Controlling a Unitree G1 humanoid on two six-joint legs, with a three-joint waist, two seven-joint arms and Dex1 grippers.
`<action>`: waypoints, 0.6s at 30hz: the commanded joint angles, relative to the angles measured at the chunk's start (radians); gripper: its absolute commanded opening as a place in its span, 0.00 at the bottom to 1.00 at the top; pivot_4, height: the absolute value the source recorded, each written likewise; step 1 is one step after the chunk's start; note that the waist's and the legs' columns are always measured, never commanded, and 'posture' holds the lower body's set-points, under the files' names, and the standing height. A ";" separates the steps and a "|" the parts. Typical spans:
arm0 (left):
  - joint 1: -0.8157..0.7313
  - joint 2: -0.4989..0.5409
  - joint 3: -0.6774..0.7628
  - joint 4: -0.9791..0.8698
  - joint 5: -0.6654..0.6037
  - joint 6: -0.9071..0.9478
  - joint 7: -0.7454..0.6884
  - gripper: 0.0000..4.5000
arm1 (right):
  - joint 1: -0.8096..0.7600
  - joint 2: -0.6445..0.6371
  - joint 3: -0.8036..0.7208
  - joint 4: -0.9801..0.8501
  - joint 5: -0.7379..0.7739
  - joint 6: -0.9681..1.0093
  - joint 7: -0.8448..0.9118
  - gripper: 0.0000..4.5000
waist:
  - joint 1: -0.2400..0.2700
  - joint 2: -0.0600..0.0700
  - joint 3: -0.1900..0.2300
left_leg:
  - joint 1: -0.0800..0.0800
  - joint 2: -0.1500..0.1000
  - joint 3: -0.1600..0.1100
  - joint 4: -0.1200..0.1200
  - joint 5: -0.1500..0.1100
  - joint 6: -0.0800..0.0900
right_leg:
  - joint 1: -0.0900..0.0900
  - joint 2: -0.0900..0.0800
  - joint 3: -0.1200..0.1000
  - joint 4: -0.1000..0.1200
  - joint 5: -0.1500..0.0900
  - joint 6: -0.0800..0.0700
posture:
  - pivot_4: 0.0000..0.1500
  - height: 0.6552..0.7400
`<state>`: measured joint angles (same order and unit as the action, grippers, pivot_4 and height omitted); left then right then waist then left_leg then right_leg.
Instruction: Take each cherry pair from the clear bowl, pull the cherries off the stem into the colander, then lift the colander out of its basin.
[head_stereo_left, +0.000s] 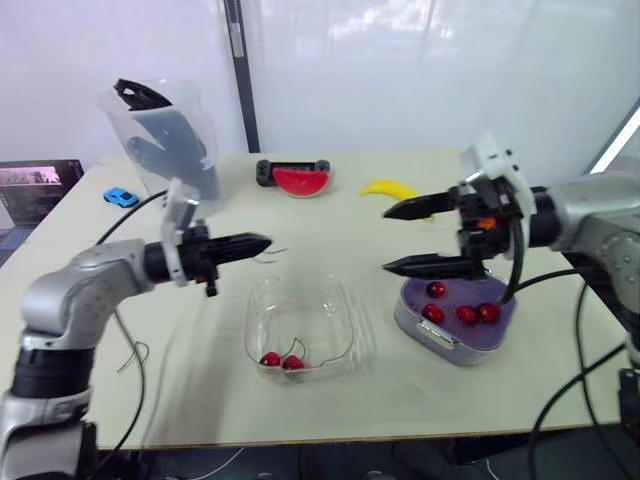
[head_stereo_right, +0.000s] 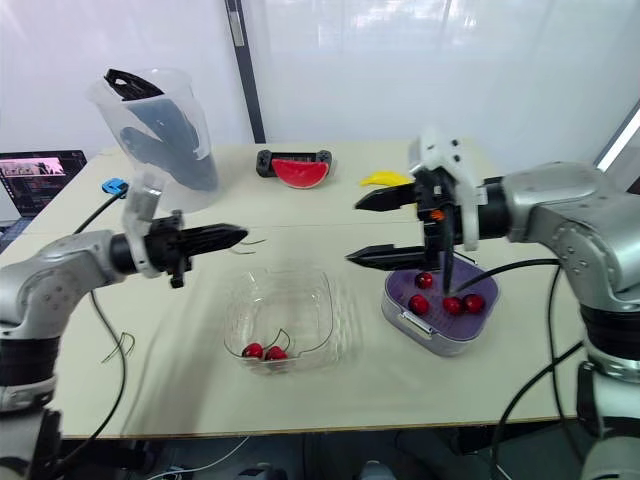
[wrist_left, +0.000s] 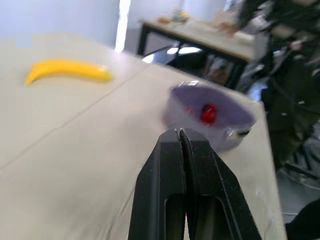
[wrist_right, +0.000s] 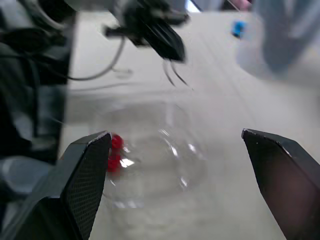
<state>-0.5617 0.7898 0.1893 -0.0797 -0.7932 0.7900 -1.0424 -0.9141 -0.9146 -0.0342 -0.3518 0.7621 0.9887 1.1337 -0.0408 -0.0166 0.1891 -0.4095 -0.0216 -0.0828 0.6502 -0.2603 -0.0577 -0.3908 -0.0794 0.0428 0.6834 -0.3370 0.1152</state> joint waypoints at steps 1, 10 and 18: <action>0.123 0.063 0.095 0.036 0.046 -0.082 -0.048 0.00 | -0.038 0.046 0.044 -0.021 0.008 -0.005 -0.024 1.00 | 0.003 0.000 0.000 | 0.000 0.000 0.000 0.000 0.000 0.000 | 0.000 -0.001 0.000 0.000 0.000 0.000 | 1.00 1.00; 0.461 0.114 0.223 0.104 0.144 -0.197 -0.054 0.00 | -0.049 0.114 0.149 0.014 -0.075 -0.070 -0.043 1.00 | 0.003 0.000 0.000 | 0.000 0.001 0.001 -0.002 0.000 0.000 | -0.002 -0.001 0.000 0.000 0.000 0.000 | 1.00 1.00; 0.541 0.108 0.235 0.204 0.197 -0.234 -0.033 0.00 | -0.046 0.143 0.228 -0.029 -0.097 -0.073 -0.022 1.00 | -0.001 0.000 0.000 | 0.000 0.001 0.001 -0.002 0.000 0.000 | -0.003 -0.001 0.000 0.000 0.000 0.000 | 1.00 1.00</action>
<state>-0.0250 0.8777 0.3901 0.1191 -0.6046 0.5759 -1.0680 -0.9399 -0.7725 0.1928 -0.3482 0.6691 0.9285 1.0992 -0.0416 -0.0167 0.1891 -0.4099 -0.0210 -0.0821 0.6480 -0.2603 -0.0576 -0.3935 -0.0806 0.0427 0.6838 -0.3370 0.1151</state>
